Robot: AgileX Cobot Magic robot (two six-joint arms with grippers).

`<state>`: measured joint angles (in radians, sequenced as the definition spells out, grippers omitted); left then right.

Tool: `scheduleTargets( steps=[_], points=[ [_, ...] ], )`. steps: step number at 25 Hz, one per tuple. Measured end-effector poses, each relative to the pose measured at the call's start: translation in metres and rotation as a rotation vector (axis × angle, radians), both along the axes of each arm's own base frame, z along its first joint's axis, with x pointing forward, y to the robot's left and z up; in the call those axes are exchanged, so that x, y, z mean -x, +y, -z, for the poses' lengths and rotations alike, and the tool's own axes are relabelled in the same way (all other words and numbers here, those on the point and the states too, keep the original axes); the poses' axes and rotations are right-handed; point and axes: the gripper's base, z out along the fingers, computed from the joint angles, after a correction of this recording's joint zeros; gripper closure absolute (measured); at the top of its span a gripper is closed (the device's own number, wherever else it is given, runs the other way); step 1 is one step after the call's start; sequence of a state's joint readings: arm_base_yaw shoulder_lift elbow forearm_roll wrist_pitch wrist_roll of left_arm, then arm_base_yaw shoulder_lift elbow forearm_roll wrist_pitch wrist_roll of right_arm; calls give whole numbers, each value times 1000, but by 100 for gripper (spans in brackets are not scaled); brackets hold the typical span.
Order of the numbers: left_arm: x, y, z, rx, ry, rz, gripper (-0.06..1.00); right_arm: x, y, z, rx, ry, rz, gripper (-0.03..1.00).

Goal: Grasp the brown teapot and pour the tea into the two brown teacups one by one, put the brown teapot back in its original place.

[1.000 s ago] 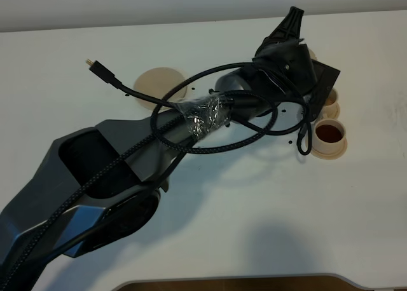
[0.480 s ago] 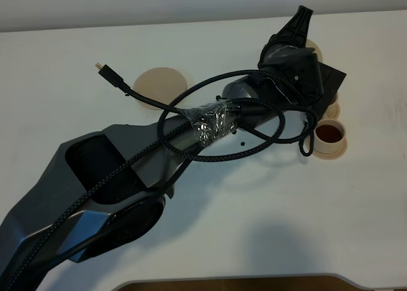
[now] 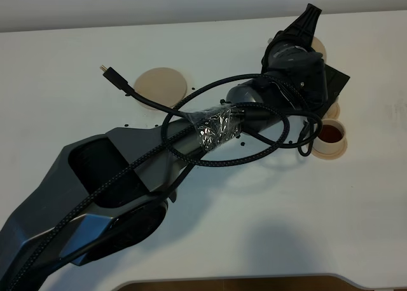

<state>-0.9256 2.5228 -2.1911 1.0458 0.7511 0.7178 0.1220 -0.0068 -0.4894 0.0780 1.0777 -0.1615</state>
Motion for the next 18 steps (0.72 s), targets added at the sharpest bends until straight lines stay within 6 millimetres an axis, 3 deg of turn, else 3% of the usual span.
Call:
scheduleTargets(
  steps=[18],
  points=[
    [2,-9,2,-52,-72,76,82,0,0,0,-1,0,0,53]
  ],
)
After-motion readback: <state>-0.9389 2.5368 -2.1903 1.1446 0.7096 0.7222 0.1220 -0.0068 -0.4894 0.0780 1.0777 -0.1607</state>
